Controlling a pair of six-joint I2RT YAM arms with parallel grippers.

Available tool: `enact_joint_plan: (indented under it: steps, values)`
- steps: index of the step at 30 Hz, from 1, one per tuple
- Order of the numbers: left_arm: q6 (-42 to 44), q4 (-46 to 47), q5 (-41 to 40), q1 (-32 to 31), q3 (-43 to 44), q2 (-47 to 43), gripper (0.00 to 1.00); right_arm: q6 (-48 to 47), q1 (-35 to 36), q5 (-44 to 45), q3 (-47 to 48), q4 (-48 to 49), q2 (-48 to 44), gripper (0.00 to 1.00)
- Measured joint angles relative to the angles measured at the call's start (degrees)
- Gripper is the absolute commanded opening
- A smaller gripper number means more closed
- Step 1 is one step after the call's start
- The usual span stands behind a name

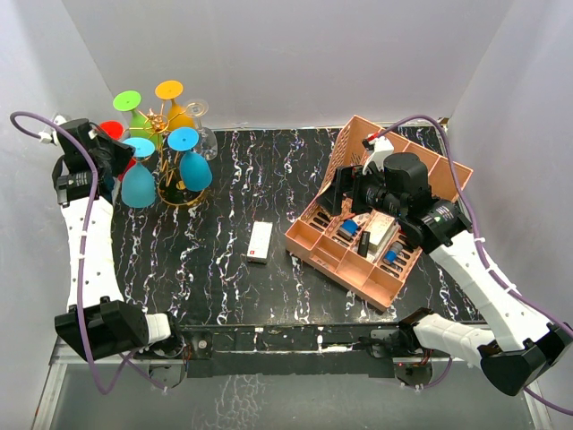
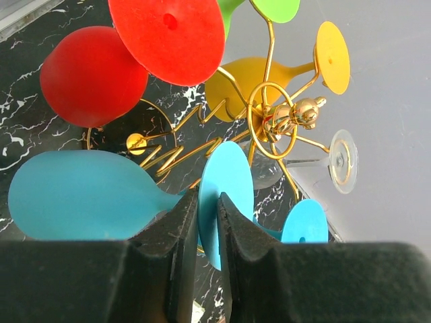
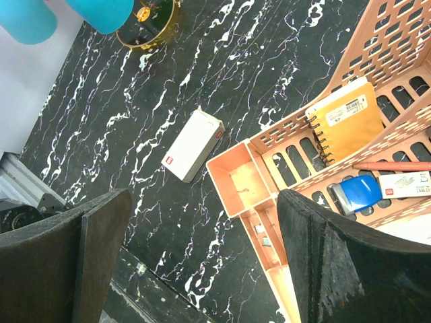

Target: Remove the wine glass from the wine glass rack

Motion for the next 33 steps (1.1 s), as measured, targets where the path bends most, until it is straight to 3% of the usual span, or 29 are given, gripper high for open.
enact_joint_plan:
  steps: [33]
  values:
    - [-11.61, 6.01, 7.41, 0.74, 1.11, 3.82, 0.0, -1.09, 0.0, 0.59, 0.0, -0.13, 0.02, 0.98]
